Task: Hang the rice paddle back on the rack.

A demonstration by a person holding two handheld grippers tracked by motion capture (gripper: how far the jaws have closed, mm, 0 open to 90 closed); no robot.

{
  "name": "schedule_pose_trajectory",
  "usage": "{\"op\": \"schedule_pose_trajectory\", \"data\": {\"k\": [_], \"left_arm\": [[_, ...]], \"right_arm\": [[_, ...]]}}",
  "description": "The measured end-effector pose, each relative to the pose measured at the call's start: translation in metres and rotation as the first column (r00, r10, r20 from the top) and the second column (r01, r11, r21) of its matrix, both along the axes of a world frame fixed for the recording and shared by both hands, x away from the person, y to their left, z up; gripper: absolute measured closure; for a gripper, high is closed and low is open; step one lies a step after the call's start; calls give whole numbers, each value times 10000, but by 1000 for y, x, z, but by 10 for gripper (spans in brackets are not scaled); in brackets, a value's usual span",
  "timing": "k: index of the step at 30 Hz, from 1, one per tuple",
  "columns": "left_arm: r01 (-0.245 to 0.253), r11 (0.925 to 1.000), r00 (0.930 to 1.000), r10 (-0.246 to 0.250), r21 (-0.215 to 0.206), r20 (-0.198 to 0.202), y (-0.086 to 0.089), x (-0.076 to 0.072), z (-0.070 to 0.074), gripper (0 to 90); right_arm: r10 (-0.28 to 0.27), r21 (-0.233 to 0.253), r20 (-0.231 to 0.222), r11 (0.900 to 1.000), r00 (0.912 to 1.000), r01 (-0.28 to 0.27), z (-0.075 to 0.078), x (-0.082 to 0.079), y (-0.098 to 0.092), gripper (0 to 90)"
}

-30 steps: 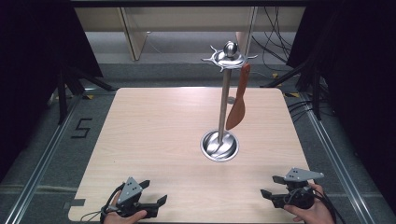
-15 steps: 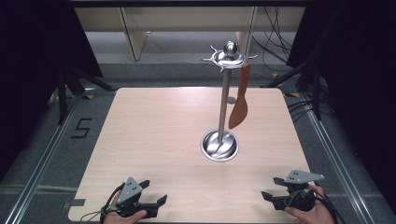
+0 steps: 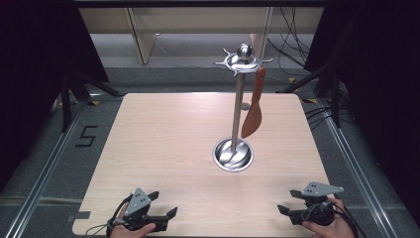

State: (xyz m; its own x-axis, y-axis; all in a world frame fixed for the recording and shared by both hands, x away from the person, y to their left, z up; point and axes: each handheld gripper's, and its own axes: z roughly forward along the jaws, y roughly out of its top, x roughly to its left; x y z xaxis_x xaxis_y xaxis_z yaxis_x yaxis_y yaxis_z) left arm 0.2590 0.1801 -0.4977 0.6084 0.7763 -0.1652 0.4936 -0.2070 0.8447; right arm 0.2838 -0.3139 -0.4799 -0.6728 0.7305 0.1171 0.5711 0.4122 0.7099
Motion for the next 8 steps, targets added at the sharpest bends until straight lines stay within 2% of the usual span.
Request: {"op": "schedule_pose_trajectory", "data": {"k": [6, 8], "left_arm": [[40, 9999, 10000, -39, -138, 27, -1, 0, 0, 148], [47, 10000, 10000, -47, 10, 17, 0, 0, 0, 147]], "right_arm": [[-25, -70, 0, 10000, 10000, 25, 0, 0, 0, 264], [-24, -63, 0, 10000, 10000, 24, 0, 0, 0, 264]]}}
